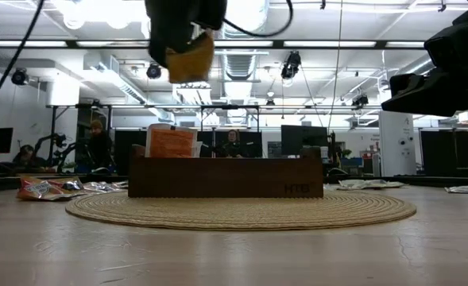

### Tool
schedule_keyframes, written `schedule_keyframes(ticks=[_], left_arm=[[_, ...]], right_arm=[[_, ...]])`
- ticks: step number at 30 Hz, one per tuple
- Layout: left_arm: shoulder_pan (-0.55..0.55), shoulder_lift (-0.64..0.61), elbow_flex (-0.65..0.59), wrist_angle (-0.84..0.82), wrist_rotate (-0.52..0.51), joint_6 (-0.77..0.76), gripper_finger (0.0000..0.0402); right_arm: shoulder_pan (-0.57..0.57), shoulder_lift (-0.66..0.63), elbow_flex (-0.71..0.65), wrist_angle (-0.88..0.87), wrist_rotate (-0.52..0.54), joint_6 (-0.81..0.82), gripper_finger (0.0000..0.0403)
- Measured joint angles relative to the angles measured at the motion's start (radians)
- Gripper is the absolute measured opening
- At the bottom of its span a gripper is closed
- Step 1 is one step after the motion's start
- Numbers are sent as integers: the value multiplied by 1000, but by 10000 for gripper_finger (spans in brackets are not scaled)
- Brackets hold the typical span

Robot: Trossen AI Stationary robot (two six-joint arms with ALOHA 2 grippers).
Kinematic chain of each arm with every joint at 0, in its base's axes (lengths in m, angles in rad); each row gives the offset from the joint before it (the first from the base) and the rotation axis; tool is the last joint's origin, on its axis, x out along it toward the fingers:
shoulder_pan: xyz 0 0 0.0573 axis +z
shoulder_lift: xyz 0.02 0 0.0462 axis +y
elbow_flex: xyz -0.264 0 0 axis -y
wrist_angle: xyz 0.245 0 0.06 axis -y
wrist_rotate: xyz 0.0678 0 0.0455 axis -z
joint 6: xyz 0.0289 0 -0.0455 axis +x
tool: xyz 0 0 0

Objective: Pick & Place Tea
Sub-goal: Put the orange tea bag into the middle section of the wooden organizer

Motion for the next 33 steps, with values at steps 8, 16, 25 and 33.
schedule_keyframes(ticks=[8, 16, 25, 33], left_arm=[[41, 209, 159, -99, 75, 232, 0], [46, 399, 406, -331, 47, 446, 0], [63, 489, 487, -342, 27, 504, 0], [78, 495, 457, -340, -26, 517, 0]], right_arm=[[0, 0, 0, 0, 0, 0, 9], [0, 0, 0, 0, 0, 0, 9], [0, 0, 0, 0, 0, 0, 9], [0, 0, 0, 0, 0, 0, 9]])
